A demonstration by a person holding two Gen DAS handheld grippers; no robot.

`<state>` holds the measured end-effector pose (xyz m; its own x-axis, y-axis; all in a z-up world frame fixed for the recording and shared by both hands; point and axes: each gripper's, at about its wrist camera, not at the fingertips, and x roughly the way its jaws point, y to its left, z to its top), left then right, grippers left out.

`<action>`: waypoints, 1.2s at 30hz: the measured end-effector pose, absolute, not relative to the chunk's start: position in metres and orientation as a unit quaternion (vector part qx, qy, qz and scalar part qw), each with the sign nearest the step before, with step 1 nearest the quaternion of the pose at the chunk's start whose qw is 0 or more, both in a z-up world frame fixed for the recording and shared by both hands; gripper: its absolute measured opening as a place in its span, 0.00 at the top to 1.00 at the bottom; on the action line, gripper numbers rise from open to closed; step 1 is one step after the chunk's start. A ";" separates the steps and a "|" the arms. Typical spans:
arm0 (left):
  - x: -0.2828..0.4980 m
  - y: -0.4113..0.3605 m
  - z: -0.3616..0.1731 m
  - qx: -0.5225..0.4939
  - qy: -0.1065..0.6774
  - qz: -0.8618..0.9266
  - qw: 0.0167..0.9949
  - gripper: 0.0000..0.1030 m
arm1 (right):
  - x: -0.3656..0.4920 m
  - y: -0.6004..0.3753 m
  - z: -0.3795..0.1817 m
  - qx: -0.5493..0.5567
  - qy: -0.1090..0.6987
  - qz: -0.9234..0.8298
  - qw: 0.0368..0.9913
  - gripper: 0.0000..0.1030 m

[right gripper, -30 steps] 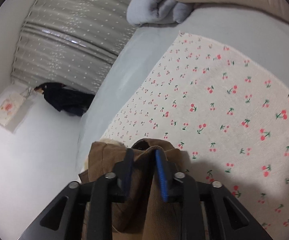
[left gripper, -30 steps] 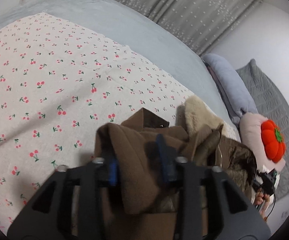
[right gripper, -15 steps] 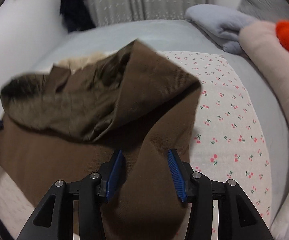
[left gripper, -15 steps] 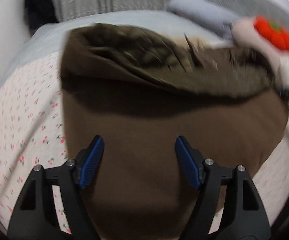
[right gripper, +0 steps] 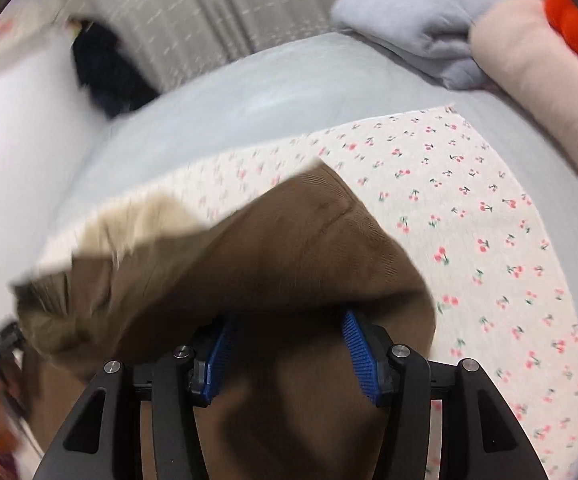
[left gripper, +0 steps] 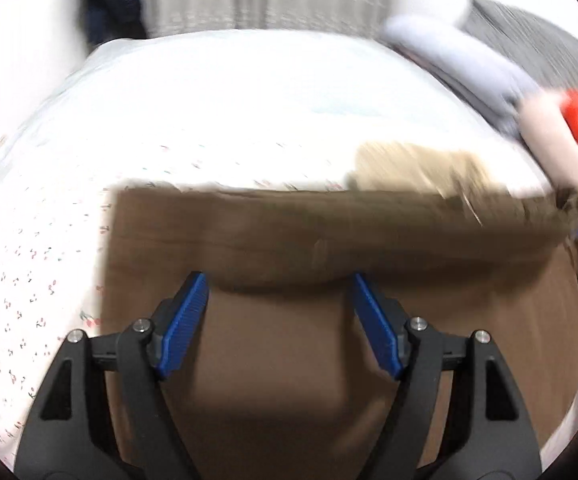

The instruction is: Fold large clothes

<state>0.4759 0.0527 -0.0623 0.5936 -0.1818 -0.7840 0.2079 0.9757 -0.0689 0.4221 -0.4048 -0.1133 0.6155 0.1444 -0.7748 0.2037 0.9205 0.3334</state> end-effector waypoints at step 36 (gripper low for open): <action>0.482 0.125 -0.083 -0.192 0.381 -0.068 0.902 0.92 | 0.447 -0.410 -0.127 0.173 0.353 -0.075 0.916 0.92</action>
